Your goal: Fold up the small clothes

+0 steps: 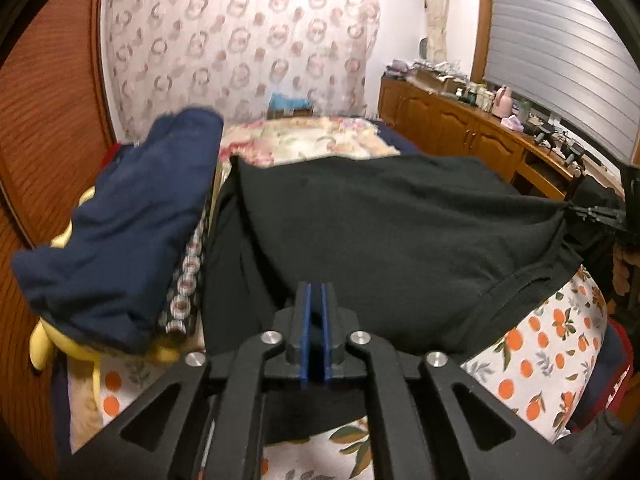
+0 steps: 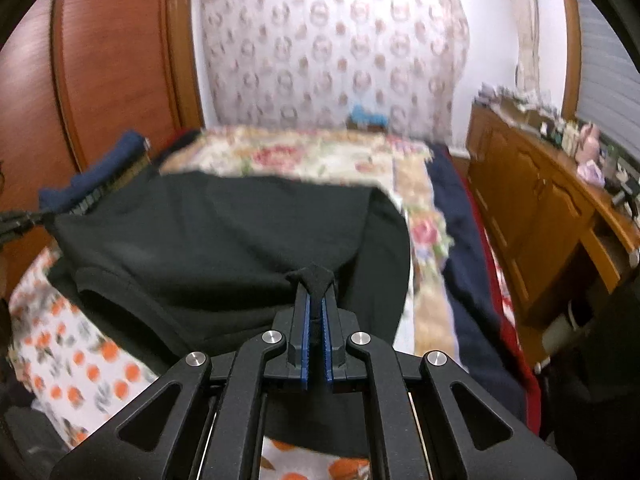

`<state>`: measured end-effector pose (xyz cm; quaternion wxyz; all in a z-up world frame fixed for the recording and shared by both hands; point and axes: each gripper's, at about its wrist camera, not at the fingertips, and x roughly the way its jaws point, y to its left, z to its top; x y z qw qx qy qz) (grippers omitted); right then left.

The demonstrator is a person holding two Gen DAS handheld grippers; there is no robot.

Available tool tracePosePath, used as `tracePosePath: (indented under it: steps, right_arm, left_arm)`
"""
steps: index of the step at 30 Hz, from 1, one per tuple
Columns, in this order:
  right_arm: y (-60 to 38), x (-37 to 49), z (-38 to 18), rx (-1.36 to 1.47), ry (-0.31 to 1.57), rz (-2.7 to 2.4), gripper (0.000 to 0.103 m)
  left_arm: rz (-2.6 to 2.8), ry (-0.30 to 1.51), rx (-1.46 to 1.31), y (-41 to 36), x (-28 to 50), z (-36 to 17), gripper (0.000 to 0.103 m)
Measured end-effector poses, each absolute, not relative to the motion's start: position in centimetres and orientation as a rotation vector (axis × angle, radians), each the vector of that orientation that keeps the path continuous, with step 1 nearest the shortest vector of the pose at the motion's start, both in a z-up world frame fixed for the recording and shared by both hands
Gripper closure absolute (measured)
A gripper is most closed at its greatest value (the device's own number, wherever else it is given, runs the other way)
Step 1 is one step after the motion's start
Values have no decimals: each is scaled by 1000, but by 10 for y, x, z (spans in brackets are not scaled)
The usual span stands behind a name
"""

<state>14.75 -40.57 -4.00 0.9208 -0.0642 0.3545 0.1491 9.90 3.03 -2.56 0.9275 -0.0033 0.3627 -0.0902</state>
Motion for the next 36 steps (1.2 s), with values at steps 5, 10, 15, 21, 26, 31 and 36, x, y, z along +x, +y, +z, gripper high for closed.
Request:
tracePosePath:
  steps: [5, 10, 15, 21, 26, 31, 36]
  right_arm:
    - [-409, 150, -63, -142, 771, 275, 94]
    - [-412, 144, -68, -147, 766, 253, 77]
    - [-412, 140, -68, -146, 753, 244, 72]
    - [-408, 138, -63, -130, 723, 254, 64]
    - [-395, 142, -57, -123, 703, 274, 59]
    - [-374, 145, -63, -143, 714, 319, 55]
    - [-357, 147, -76, -150, 744, 363, 55]
  left_arm:
    - [-153, 782, -4, 35, 96, -43, 69]
    - [-130, 807, -10, 41, 96, -55, 67]
    - [-85, 814, -15, 44, 106, -61, 67]
    - [-80, 846, -57, 46, 135, -69, 67]
    - [-81, 879, -83, 45, 149, -77, 67]
    - [-77, 894, -69, 42, 154, -83, 67]
    - [-80, 890, -47, 38, 154, -84, 67]
